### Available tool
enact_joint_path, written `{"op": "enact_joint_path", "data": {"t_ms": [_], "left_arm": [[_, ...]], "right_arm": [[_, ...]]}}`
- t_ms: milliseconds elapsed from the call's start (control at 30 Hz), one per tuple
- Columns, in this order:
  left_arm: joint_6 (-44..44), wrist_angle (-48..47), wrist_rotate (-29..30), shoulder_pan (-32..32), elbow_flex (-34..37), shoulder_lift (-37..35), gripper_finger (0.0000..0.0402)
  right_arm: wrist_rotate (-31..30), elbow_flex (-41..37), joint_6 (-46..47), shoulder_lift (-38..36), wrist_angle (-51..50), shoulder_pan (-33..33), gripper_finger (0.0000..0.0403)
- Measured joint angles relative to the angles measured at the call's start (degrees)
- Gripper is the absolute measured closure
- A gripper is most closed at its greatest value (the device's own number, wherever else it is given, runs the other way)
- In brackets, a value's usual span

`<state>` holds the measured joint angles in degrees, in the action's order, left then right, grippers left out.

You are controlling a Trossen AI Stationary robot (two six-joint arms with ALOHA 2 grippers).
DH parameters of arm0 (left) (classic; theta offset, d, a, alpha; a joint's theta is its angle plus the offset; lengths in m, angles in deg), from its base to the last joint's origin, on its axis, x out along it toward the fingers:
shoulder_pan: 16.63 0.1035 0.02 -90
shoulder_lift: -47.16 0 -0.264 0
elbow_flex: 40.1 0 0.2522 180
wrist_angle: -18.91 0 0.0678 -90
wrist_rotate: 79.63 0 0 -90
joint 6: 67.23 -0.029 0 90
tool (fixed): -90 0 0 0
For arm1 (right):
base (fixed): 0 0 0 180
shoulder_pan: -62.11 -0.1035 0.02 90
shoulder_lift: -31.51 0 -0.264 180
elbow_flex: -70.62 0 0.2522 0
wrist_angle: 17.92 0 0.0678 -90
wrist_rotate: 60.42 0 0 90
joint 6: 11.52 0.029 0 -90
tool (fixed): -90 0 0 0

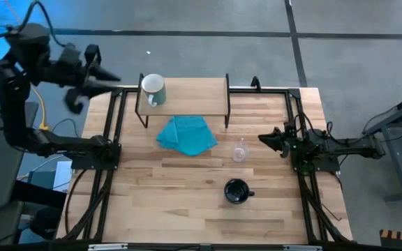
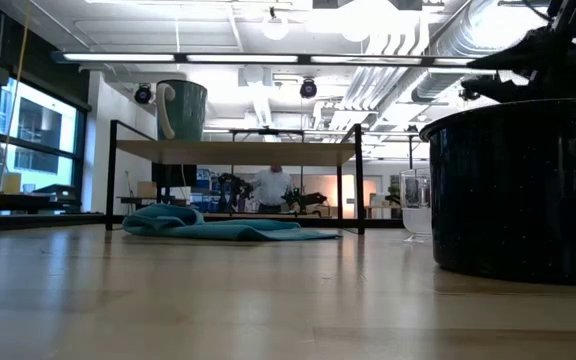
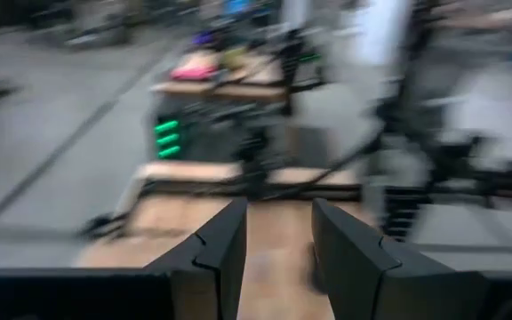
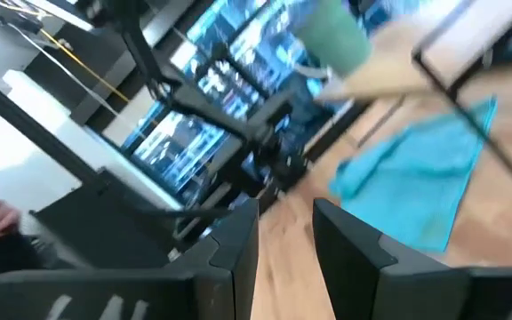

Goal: Stack small to large cups/mugs on shelf
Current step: Put the blue mug on the shelf

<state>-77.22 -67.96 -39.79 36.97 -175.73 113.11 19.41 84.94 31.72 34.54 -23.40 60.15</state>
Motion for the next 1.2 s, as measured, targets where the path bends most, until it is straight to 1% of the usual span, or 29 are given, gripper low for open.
{"op": "enact_joint_path", "data": {"t_ms": [67,133,200,267,433,600,733,967,1100,1200], "left_arm": [[0.1,-0.1,-6.1,0.0,0.0,-0.8,0.0284],[0.2,-0.6,-10.5,0.0,0.0,-1.7,0.0284],[0.2,-1.1,-13.6,0.0,0.0,-2.5,0.0284],[0.1,-2.1,-15.2,0.0,0.0,-3.4,0.0284],[0.5,-2.4,-15.5,0.0,2.5,-6.7,0.0284],[6.3,-2.5,-14.5,0.0,6.4,-8.5,0.0284],[8.8,-2.1,-13.7,0.0,6.9,-8.7,0.0284],[7.6,1.4,-10.6,0.0,6.8,-8.1,0.0284],[5.5,2.2,-10.6,0.0,6.8,-7.4,0.0284],[4.9,2.4,-10.7,0.0,7.1,-7.0,0.0284]], "right_arm": [[-1.3,0.0,-1.8,0.0,1.0,0.0,0.0302],[-1.8,0.0,-3.5,0.0,1.4,0.0,0.0302],[-1.9,0.0,-5.0,0.0,1.5,0.0,0.0302],[-2.1,0.0,-6.3,0.0,1.4,0.0,0.0302],[-2.1,0.0,-8.8,0.0,2.2,0.0,0.0302],[-2.1,0.0,-9.2,0.0,2.3,0.0,0.0302],[-0.9,0.0,-11.2,0.0,2.3,0.0,0.0302],[-0.7,0.0,-12.7,0.0,2.3,0.0,0.0302],[-1.6,0.0,-10.0,0.0,2.3,0.0,0.0302],[-1.8,0.0,-10.4,0.0,2.3,0.0,0.0302]]}}
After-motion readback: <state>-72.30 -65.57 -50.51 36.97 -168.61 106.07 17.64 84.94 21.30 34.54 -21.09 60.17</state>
